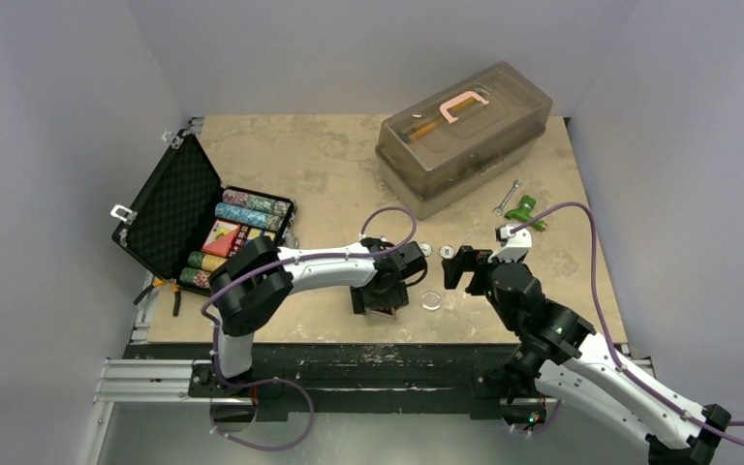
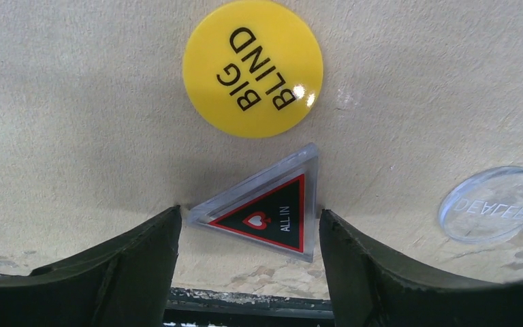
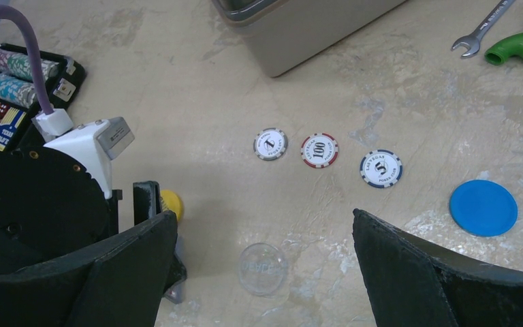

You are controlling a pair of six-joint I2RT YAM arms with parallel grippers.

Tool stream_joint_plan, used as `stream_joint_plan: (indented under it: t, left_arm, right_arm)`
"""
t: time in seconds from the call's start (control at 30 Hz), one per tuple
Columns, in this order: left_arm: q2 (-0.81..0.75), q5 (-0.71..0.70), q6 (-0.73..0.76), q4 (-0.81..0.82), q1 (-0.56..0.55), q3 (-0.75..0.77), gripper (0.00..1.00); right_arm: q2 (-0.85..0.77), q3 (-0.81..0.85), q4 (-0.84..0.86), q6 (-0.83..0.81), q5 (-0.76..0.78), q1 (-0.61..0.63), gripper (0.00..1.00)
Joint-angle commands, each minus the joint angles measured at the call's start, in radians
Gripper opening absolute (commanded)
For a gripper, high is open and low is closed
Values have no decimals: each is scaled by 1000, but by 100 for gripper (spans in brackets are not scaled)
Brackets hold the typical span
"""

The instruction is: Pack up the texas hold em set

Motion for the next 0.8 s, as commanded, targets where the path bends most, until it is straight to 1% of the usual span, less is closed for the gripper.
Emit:
stream_joint_plan:
  t: [0.0,0.1,0.2,0.4,0.53,0.67,0.77]
  left_arm:
    - [8,-12,17,13,7,-11,71]
    - [10,-17,30,15,8,-12,71]
    - [7,-20,32,15,8,-13,67]
    - [16,-7,36,18,8,-10,66]
    - [22,1,42,22,10,-8,58]
    - [10,-19,58,19,12,-16,40]
    - [-18,-51,87,-4,11,-12,34]
  right_arm:
    - [2,-2,34,6,-2,-5,99]
    - [5,-5,36,6,-2,-5,99]
    - [10,-5,39,5,-2,-5,99]
    - [10,-5,41,4,1,-4,99]
    - [8,-8,40,5,1,-5,99]
    - [3,-6,39,5,1,-4,99]
    - [-2,-7,39,5,1,-5,99]
